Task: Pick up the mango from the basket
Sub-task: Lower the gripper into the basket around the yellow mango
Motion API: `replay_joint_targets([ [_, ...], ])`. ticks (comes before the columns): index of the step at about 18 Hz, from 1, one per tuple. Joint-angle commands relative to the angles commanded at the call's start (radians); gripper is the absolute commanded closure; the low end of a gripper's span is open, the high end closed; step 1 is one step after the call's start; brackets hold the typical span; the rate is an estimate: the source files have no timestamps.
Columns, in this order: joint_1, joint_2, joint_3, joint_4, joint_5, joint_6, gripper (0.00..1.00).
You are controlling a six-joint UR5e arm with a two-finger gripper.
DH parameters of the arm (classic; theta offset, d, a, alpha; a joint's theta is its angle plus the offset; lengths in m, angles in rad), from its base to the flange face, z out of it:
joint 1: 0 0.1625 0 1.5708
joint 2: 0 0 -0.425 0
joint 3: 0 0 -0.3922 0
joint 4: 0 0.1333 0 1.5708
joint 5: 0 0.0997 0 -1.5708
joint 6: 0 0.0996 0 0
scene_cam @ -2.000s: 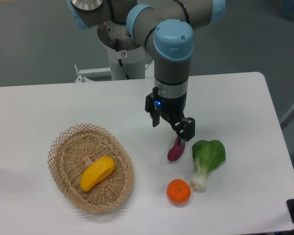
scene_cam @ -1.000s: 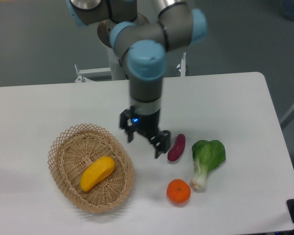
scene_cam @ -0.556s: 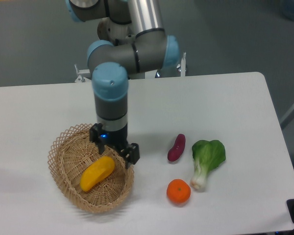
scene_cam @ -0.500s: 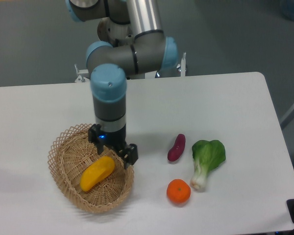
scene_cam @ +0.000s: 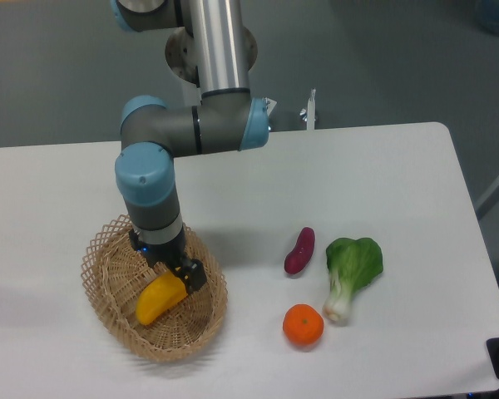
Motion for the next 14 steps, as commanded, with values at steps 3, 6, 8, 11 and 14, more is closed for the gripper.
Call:
replay_joint_targets([
  [3,0.0,-0.02,-0.009,0.002,0.002,0.002,0.0],
  [6,0.0,-0.02,-0.011,0.002,0.006,0.005,0.0],
  [8,0.0,-0.023,-0.012,0.002,0.006,0.003,0.0],
  [11,0.0,-0.026,-0.014,0.002,0.006,0.002,0.0],
  [14,0.0,-0.029,-0.011,0.003,0.009,-0.002,0.05],
])
